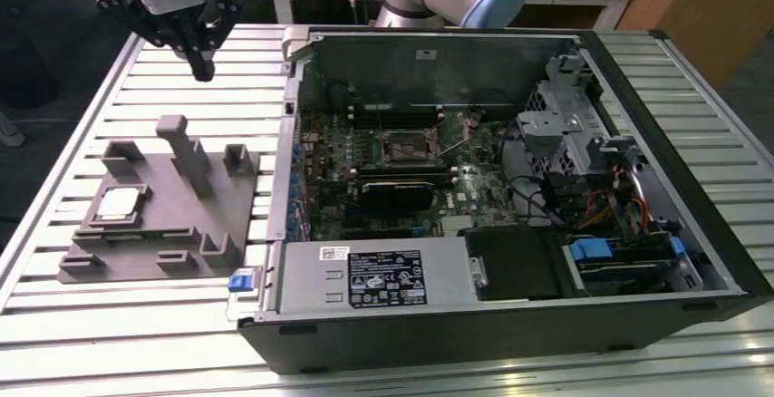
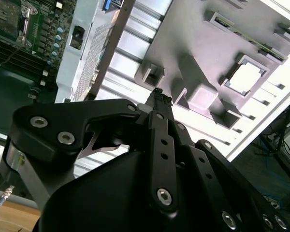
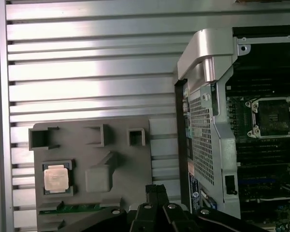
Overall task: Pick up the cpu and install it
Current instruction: 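Reach for the cpu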
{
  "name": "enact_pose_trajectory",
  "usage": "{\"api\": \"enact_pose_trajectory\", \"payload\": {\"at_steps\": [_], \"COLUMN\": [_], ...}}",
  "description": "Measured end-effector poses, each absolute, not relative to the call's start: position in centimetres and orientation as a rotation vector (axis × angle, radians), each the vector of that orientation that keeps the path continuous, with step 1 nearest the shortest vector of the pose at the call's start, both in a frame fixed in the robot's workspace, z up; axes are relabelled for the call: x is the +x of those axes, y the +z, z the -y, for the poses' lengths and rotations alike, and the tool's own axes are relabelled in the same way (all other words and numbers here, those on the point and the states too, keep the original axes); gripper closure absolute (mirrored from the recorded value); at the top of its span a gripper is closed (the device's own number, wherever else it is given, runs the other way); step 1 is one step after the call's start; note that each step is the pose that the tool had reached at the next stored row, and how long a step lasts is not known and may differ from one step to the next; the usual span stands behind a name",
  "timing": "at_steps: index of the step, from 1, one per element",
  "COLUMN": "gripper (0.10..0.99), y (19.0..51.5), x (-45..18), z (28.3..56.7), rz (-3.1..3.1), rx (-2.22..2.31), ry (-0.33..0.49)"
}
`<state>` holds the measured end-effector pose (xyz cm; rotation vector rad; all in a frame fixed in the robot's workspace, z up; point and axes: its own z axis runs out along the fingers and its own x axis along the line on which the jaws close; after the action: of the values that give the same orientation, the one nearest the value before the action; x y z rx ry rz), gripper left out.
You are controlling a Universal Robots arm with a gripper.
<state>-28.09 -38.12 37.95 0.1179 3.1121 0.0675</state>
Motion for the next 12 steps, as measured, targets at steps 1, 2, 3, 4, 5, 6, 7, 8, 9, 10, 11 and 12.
{"api": "enact_pose_trajectory", "payload": {"at_steps": [1,2,3,4,5,6,7,8,9,10,11,12], "gripper": [0.98,0.98,0.98,0.98,0.98,0.98,0.98,0.98,0.98,0.98,0.98,0.98], "y": [37.9,37.8,37.8,37.7,37.7,37.6,37.6,37.5,37.5,37.4,37.3,37.3], "x": [-28.2,-28.4,-28.5,-28.7,-28.8,-29.0,-29.2,-29.4,-29.6,-29.8,-30.0,-30.1], "z": [38.1,38.1,38.1,38.1,38.1,38.1,38.1,38.1,38.1,38.1,38.1,38.1], "rz": [-3.112,-3.112,-3.112,-3.112,-3.112,-3.112,-3.112,-3.112,-3.112,-3.112,-3.112,-3.112], "rx": [0.118,0.118,0.118,0.118,0.118,0.118,0.118,0.118,0.118,0.118,0.118,0.118], "ry": [0.068,0.067,0.067,0.067,0.067,0.067,0.067,0.067,0.067,0.067,0.067,0.067]}}
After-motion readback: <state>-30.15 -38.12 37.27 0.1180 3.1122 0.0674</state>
